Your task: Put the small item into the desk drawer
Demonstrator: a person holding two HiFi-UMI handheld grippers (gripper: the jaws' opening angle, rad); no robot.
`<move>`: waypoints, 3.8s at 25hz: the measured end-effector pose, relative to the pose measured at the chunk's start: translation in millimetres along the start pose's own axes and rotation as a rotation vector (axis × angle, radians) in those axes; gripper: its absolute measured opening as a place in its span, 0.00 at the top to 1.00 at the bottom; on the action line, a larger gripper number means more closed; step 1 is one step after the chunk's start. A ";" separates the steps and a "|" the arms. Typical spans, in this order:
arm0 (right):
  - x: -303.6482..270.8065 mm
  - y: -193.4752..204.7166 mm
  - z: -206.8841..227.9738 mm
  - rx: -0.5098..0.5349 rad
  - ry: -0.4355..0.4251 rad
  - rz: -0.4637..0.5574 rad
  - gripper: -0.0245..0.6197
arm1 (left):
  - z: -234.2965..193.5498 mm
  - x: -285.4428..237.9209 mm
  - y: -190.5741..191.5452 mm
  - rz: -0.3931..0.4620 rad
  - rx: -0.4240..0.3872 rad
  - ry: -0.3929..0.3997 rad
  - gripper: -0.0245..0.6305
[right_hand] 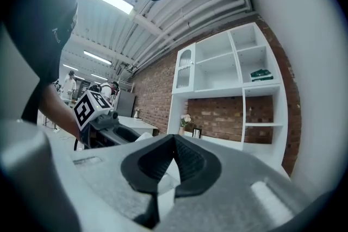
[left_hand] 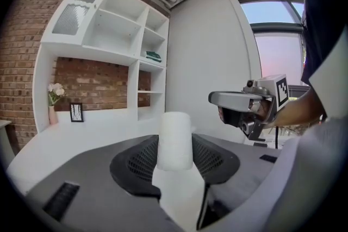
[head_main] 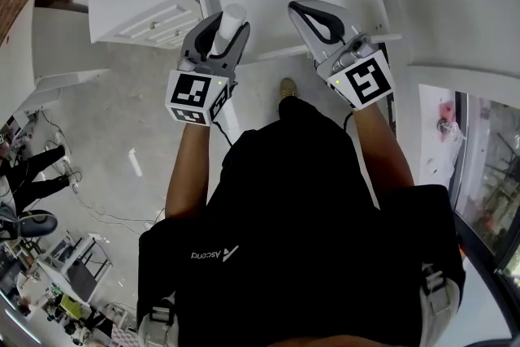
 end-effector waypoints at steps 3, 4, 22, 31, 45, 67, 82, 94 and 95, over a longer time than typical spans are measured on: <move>-14.4 13.5 20.5 -0.021 -0.029 -0.019 0.96 | -13.6 -26.9 5.0 -0.068 0.000 -0.024 0.69; -18.4 16.9 26.8 -0.027 -0.037 -0.022 0.96 | -18.1 -34.8 6.7 -0.099 0.001 -0.032 0.69; -40.8 57.0 59.8 -0.064 -0.022 -0.103 0.96 | -70.5 -123.0 68.5 -0.491 0.019 -0.049 0.69; -51.7 79.1 67.4 -0.072 0.008 -0.158 0.96 | -90.7 -165.9 102.3 -0.630 0.060 -0.028 0.69; -62.0 108.4 89.6 -0.123 0.028 -0.218 0.96 | -117.2 -215.1 159.4 -0.899 0.035 -0.091 0.69; -49.9 112.9 97.3 -0.158 0.044 -0.234 0.96 | -120.7 -220.1 186.0 -0.942 0.053 -0.114 0.67; -50.7 110.9 98.2 -0.158 0.032 -0.212 0.96 | -113.8 -209.9 153.7 -0.811 0.085 -0.118 0.63; -59.3 94.9 89.3 -0.139 0.001 -0.135 0.96 | -76.1 -168.5 49.6 -0.346 0.114 -0.017 0.67; -59.1 93.2 88.0 -0.136 0.001 -0.125 0.96 | -70.7 -163.0 40.5 -0.300 0.107 -0.001 0.70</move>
Point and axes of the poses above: the fingertips, and each gripper's own axes: x backward along the fingers, z to its right, y out of its underside, the point moved 10 cm from there along x, backward along the fingers, and after that the axes turned 10 degrees about x, right-handed, at the moved point
